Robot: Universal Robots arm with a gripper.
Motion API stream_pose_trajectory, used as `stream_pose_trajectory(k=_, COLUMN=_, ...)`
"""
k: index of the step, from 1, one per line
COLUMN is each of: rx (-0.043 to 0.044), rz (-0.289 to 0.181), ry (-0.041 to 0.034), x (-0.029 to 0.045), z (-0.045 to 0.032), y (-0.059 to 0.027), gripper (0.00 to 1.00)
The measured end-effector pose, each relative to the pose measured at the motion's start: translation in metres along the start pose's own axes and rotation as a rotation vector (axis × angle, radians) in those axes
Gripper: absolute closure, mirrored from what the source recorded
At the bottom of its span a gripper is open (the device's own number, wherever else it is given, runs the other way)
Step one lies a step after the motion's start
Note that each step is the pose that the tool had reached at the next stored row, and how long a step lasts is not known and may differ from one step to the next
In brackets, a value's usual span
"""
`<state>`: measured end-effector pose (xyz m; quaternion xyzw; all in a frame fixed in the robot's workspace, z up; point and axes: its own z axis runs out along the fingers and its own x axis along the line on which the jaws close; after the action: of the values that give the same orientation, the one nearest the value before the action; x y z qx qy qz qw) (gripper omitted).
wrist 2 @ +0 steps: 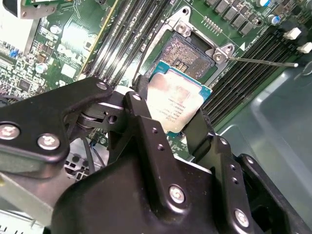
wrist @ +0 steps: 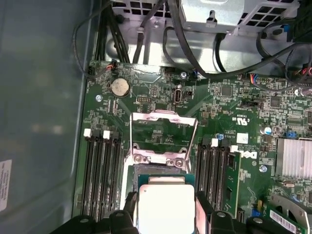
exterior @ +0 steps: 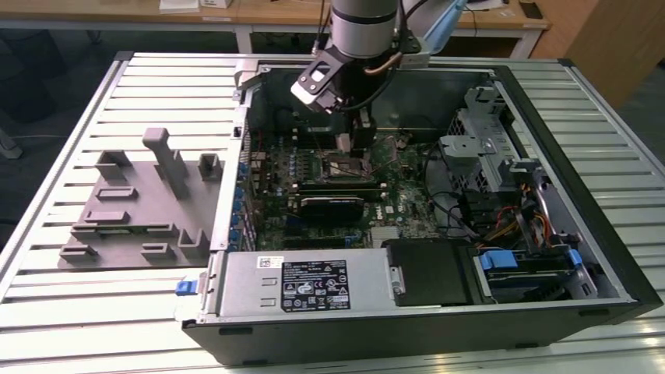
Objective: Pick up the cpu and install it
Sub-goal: 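Place the cpu into insertion slot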
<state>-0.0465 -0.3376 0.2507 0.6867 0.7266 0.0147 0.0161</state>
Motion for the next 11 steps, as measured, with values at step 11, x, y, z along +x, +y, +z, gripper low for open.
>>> stream_pose_trajectory(k=11, rx=0.0, rz=0.016, ry=-0.0009, x=0.0, z=0.0084, y=-0.0004, gripper=0.46)
